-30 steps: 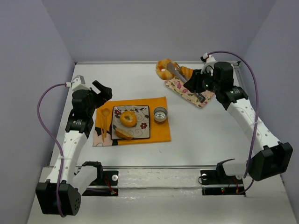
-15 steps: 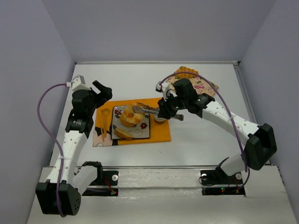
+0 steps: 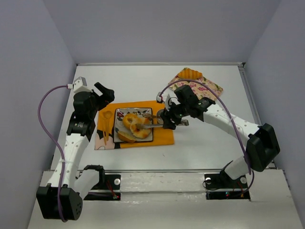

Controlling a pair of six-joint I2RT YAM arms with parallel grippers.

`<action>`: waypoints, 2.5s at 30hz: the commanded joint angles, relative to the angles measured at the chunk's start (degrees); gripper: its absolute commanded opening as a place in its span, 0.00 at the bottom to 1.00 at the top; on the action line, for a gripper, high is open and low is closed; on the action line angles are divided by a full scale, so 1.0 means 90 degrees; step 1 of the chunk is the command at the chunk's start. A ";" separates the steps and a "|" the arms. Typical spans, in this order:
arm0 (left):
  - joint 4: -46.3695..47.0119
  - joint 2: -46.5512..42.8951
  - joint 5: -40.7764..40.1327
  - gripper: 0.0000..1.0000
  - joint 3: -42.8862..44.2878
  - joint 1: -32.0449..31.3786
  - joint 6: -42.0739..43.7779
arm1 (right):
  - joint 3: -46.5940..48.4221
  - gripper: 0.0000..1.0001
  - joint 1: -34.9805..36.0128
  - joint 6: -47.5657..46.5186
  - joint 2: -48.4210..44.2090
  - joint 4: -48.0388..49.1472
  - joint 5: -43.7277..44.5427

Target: Place the bread

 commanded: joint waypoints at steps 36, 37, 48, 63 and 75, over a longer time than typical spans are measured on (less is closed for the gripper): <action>0.0216 -0.0153 -0.0051 0.99 0.0008 0.0016 -0.0010 | -0.0507 0.60 -0.1152 0.4621 -0.2286 0.0911 0.6680; 0.0216 -0.0143 -0.0051 0.99 0.0008 0.0016 -0.0011 | -0.0655 0.59 -0.1438 0.4769 -0.2376 0.0814 0.6651; 0.0236 -0.0007 -0.0061 0.99 0.0037 0.0016 -0.0011 | -0.1809 0.64 -0.3794 0.5434 -0.2056 0.0657 0.6503; 0.0236 -0.0026 -0.0139 0.99 0.0018 0.0016 -0.0010 | -0.1917 1.00 -0.4263 0.5708 -0.0453 0.0638 0.6191; 0.0168 0.0013 -0.0429 0.99 0.0027 0.0016 -0.0001 | -0.1857 1.00 -0.4263 0.5083 -0.2483 0.0802 0.5430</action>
